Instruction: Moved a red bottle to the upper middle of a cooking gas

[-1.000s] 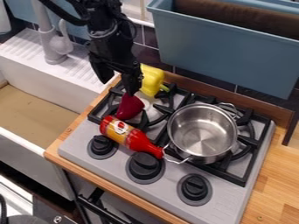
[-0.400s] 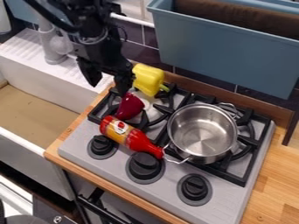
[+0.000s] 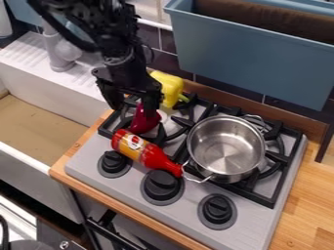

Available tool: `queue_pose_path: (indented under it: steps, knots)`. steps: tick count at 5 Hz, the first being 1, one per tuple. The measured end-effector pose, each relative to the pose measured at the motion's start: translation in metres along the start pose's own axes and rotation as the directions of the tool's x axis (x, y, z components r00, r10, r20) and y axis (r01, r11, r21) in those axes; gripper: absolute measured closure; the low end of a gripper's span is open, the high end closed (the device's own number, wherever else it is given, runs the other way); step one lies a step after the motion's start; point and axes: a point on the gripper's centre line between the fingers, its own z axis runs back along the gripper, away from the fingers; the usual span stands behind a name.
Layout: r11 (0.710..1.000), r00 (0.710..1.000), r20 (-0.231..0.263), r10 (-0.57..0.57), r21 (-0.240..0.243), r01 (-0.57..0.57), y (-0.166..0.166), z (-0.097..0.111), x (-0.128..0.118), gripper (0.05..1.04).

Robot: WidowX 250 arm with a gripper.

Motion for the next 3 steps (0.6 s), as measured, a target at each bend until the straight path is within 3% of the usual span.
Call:
queue_pose_path:
  steps: [1,2,3]
  knots:
    - [1.000,1.000,0.004,-0.023,-0.003,0.023,-0.001,0.002,-0.014,0.088]
    - [1.000,1.000,-0.002,0.024,0.008,-0.024,0.000,0.008,-0.028,0.088]
    - [0.965,0.969,0.049,0.242,0.094,-0.246,-0.010,0.015,-0.042,0.088]
